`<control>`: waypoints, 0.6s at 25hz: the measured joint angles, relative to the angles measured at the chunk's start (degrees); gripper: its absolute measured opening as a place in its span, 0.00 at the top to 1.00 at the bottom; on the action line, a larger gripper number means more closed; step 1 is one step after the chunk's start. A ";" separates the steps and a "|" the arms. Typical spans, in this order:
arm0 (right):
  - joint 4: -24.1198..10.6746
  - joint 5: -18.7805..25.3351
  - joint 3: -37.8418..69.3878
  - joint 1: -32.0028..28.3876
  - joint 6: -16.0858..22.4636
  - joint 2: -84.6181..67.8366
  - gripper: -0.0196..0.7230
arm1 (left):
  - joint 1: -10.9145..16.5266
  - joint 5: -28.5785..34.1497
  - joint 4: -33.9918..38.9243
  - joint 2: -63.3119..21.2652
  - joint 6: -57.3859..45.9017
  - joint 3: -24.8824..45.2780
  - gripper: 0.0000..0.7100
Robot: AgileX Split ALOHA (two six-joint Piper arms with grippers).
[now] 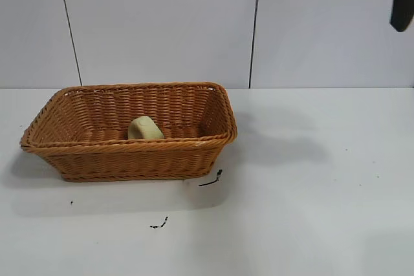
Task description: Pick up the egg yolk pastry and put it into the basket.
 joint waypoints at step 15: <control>1.06 -9.81 42.67 0.00 -0.55 -52.81 0.04 | 0.00 0.00 0.00 0.00 0.00 0.00 0.02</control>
